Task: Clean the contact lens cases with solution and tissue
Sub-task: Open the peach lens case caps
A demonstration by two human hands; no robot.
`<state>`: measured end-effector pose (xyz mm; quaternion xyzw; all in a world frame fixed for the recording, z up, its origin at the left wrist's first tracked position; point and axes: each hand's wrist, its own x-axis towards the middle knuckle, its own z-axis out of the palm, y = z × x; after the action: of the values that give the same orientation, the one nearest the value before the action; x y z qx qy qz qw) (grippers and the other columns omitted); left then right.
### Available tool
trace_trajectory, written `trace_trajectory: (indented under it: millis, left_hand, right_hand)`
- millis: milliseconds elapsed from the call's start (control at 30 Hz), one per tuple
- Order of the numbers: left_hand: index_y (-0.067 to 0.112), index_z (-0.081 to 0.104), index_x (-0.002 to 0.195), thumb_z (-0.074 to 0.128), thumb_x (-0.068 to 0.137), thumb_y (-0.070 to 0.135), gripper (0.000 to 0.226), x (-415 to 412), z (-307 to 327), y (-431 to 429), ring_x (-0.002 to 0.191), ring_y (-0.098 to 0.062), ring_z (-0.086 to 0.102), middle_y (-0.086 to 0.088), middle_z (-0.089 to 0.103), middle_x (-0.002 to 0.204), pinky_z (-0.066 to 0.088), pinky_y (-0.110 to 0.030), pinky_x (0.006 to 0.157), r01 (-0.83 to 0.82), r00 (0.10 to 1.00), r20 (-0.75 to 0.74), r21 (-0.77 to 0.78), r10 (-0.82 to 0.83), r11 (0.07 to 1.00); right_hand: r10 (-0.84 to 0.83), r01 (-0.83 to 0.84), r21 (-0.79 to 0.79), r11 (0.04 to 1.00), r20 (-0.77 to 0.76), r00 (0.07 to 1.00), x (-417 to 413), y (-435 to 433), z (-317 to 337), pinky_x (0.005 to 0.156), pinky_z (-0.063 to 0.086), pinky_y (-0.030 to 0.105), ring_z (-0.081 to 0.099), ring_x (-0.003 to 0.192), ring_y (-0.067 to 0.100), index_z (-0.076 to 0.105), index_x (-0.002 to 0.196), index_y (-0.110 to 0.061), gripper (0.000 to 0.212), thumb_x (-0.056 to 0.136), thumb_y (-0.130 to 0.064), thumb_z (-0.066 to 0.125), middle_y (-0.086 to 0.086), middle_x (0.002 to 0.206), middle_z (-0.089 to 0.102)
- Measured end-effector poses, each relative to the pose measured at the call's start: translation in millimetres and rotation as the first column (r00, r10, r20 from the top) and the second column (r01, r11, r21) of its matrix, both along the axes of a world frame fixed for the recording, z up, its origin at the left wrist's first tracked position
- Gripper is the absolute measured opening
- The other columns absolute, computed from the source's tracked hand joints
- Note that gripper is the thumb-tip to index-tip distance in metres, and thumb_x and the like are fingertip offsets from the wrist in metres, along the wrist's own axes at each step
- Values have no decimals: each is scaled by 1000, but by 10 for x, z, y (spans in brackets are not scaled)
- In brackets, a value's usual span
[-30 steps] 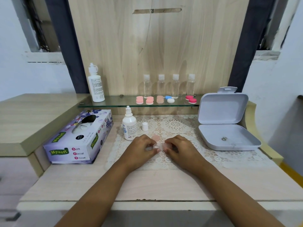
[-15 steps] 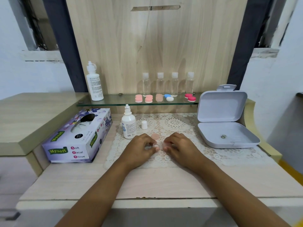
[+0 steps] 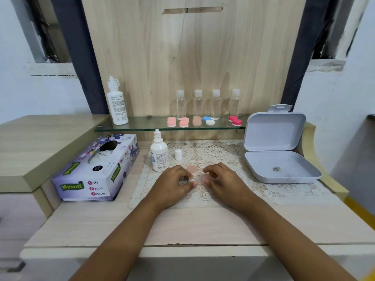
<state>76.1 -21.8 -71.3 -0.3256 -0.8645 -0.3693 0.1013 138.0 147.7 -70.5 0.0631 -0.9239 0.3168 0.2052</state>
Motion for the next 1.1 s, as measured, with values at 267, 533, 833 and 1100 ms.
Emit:
trace_trajectory:
  millis: [267,533,833,1100]
  left_hand:
    - [13,70,94,69,82,28,19,0,-3,-2,80,8,50,10,59,91,32,2,70,19,1000,-13,-14,-19,1000]
    - [12,70,93,69,82,27,19,-3,-8,-1,85,-3,53,6,61,93,32,1,70,9,1000,-28,-15,-9,1000]
    - [12,71,92,70,81,28,19,-1,-4,1,86,-6,55,4,63,94,34,-1,70,13,999,-37,-15,-14,1000]
    - [11,70,93,70,81,25,18,-4,-5,3,85,-7,55,2,63,94,34,-1,70,11,999,-42,-18,-12,1000]
  right_hand:
    - [-21,22,-17,1000,15,1000,-29,-2,21,71,35,7,49,86,9,59,109,-15,32,81,-25,68,-6,94,51]
    - [47,-42,-46,998,100,994,-25,59,79,77,37,6,55,99,6,60,118,-19,32,87,-13,58,-3,113,62]
    - [-16,13,35,999,93,995,-67,50,112,73,36,11,53,93,10,60,116,-17,38,81,-28,68,-3,100,57]
    - [70,-69,-19,997,99,993,-43,37,92,78,35,5,52,101,10,47,132,-22,52,83,-22,66,-4,113,49]
